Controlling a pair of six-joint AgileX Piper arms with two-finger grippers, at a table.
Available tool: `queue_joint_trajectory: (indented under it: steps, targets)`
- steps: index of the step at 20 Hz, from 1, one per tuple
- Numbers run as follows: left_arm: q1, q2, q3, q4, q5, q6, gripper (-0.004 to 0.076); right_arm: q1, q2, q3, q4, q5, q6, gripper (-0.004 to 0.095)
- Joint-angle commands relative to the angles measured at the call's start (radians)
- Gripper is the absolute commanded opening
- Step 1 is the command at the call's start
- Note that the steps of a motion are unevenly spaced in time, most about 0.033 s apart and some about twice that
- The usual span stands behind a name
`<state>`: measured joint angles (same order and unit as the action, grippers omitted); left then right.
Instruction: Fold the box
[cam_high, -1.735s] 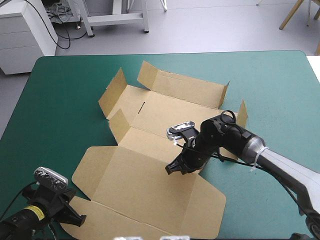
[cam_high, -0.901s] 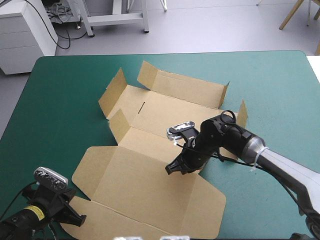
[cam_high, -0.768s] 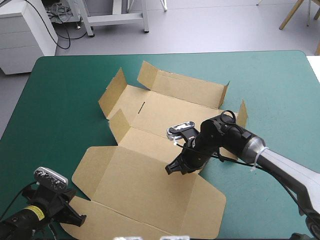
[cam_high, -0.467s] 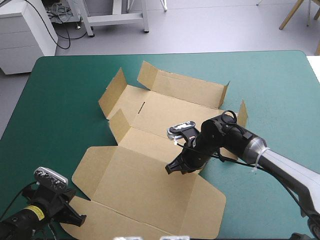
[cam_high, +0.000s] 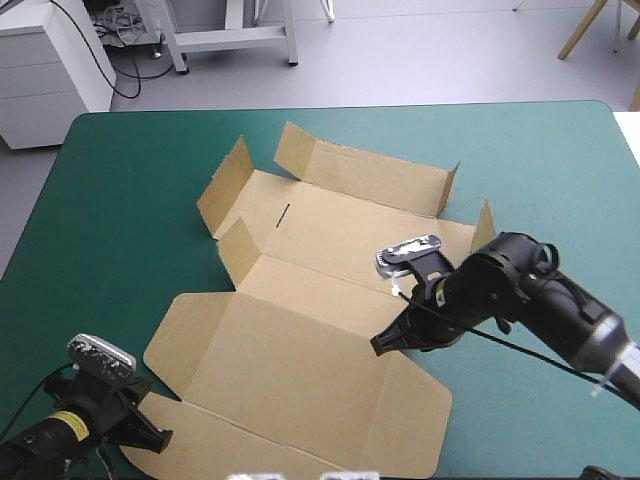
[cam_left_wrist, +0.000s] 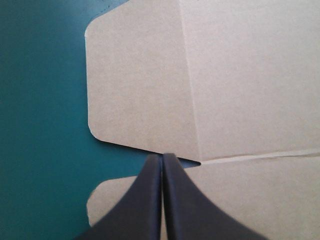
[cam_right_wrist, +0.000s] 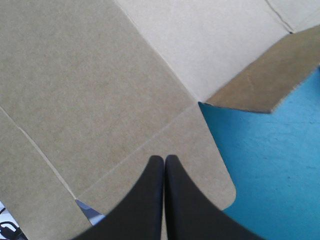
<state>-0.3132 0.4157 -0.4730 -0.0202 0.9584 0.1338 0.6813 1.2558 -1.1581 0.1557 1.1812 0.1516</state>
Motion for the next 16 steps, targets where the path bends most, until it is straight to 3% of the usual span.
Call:
queue_joint_trajectory:
  steps: [1, 8, 16]
  targets:
    - [-0.002, 0.006, -0.027, -0.016, -0.05, -0.006, -0.001, 0.001, -0.136, -0.031, -0.054, 0.022, 0.076, -0.0014]
    - [-0.002, 0.006, -0.027, -0.016, -0.05, -0.006, -0.001, 0.001, -0.374, -0.031, -0.089, 0.022, 0.167, -0.0014]
    - [-0.002, 0.006, -0.027, -0.016, -0.05, -0.006, -0.001, 0.001, -0.392, -0.029, -0.201, 0.022, 0.198, -0.0014]
